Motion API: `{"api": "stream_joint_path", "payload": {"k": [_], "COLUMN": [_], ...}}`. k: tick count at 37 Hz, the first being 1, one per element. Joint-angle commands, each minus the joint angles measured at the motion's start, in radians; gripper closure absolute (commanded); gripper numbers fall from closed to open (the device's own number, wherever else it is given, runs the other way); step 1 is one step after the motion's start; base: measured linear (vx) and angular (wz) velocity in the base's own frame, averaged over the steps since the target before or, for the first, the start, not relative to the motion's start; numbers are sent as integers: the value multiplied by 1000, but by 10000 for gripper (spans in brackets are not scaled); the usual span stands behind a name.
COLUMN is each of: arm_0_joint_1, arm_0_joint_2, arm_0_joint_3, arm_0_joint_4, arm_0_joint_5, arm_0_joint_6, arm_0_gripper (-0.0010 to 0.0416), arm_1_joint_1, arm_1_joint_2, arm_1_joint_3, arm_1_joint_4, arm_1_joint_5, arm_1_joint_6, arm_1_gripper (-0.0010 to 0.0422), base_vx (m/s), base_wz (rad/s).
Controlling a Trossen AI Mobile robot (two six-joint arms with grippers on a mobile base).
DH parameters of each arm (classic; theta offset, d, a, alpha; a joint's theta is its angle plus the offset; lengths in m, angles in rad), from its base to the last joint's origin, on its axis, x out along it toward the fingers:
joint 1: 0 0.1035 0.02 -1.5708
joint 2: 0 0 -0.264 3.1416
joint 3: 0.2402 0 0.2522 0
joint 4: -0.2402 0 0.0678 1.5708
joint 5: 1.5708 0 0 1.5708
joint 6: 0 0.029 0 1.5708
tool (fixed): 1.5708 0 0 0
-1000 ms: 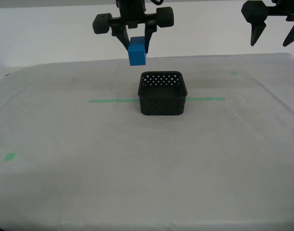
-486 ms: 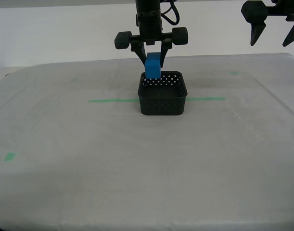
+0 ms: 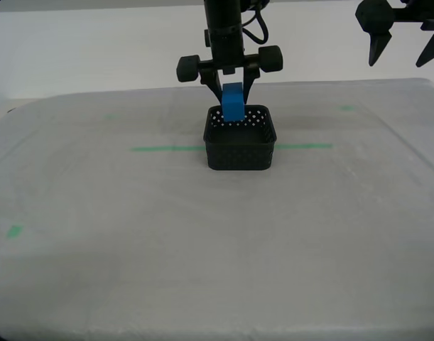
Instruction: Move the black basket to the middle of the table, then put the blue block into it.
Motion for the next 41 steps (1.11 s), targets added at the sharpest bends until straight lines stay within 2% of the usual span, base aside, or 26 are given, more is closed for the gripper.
{"api": "stream_joint_path", "payload": {"k": [1,4,33,37,41], "arm_0_joint_1": [1,1,1,1,1], "arm_0_joint_2": [0,0,0,0,0], "arm_0_joint_3": [0,0,0,0,0], "arm_0_joint_4": [2,3,3,3,3], "arm_0_joint_5": [-1,-1,-1,-1,-1], "arm_0_joint_6": [0,0,0,0,0], "arm_0_gripper": [7,7,7,7,7], "arm_1_joint_1": [-5,-9,-38,-38,-38], "arm_1_joint_2": [0,0,0,0,0], "arm_1_joint_3": [-3,-13,-34,-34,-34], "arm_1_joint_4": [-1,0,30,29,29], "arm_1_joint_5": [1,2,-5,-6,-11], "arm_1_joint_6": [-18,-33,-33,-33,-32], "arm_1_gripper": [412,412,412,393,352], "base_vx": [0,0,0,0,0], "base_wz": [0,0,0,0,0]}}
